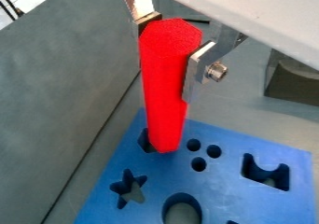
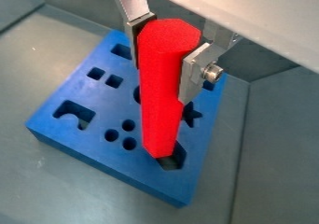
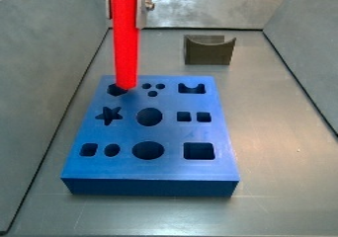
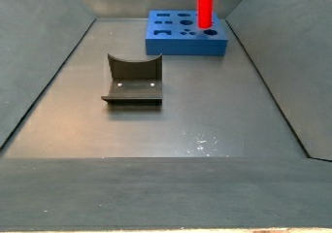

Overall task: Pick up the hexagon object. Move up. Place the hexagon object on the fixture. Regrasp the hexagon object. Move to above the board. Insert the hexagon object.
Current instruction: Insert the hexagon object.

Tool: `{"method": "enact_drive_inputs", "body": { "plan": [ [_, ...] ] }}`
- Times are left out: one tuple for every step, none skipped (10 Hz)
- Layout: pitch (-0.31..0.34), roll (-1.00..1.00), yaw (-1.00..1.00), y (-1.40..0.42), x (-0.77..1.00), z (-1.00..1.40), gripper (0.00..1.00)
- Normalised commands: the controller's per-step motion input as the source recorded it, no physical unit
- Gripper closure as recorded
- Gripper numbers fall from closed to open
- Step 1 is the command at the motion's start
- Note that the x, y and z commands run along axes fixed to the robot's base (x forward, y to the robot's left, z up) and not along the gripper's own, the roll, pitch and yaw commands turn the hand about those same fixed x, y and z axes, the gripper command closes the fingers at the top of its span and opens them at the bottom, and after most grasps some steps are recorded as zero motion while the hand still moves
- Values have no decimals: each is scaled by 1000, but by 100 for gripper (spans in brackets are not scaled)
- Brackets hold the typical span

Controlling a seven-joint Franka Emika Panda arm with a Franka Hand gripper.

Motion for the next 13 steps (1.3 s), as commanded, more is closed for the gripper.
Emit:
{"method": "enact_drive_inputs", "body": {
  "plan": [
    [-104, -39, -360, 0, -549, -520, 100],
    [-97, -139, -271, 0, -89, -249, 100],
    [0, 0, 0, 0, 3, -51, 100],
    [-39, -77, -197, 0, -51, -254, 100],
    [-51, -101, -154, 363, -509, -200, 100],
    [0, -10, 0, 0, 0, 0, 100],
    [0, 0, 0, 0, 0, -17, 100],
    [0, 0, -794, -197, 14, -291, 100],
    [0, 0, -863, -151, 11, -169, 100],
    [0, 0, 0, 0, -29, 0, 100],
    [-156, -103, -51, -229, -434, -640, 100],
    [-191, -259, 0, -126, -63, -423, 100],
    [-13, -21, 14, 0, 0, 0, 100]
  ]
}}
